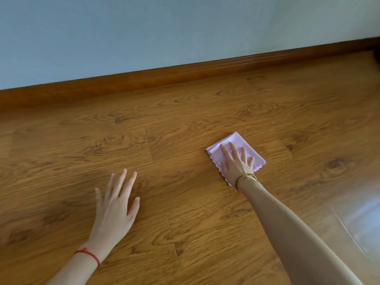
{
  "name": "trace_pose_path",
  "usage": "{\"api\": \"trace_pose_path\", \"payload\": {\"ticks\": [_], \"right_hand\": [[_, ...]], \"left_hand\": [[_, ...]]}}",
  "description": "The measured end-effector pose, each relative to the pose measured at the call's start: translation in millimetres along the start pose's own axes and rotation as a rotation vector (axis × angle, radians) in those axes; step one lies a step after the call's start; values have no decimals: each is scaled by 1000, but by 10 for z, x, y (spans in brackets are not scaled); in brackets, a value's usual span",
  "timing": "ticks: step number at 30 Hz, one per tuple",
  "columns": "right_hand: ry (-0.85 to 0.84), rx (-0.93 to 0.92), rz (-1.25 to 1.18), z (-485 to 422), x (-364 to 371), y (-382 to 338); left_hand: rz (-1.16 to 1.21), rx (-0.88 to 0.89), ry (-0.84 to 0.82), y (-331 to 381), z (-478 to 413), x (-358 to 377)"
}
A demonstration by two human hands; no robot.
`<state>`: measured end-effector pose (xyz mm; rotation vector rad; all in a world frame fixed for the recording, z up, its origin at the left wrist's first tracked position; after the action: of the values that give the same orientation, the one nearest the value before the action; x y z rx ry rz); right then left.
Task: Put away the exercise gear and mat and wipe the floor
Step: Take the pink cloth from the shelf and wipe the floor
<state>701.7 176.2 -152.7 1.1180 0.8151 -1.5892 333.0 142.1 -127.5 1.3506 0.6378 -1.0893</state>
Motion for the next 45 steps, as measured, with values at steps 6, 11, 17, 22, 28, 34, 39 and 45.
{"api": "trace_pose_path", "payload": {"ticks": [6,11,17,22,28,34,39,45], "right_hand": [[8,-210,71,-68,-30,-747],[3,-489,91,401,100,-1391],[45,-734,127,1163,415,-1606],[82,-748,180,1455,558,-1227],[-4,-469,139,1258,480,-975],[4,-402,144,844,310,-1521],[9,-516,172,695,216,-2354],[21,-738,208,940,314,-3488]], "left_hand": [[-22,25,6,46,6,-10],[-13,26,2,57,87,0],[-11,5,0,48,181,-5],[-37,11,-19,-21,267,27],[-56,-15,-29,-243,477,-24],[-83,-103,0,-702,736,-293],[-66,-234,59,-1245,1051,-601],[-79,-357,87,-1772,1550,-860]]}}
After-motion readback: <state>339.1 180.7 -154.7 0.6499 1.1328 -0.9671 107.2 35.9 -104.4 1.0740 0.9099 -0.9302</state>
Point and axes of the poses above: each hand's wrist, its own z-axis away from the middle knuckle, its own x-axis out of the palm, y = z × x, the point moved 6 cm from there along -z, towards the middle knuckle, and after that the axes turned 7 degrees about z, right-handed, at the moved point
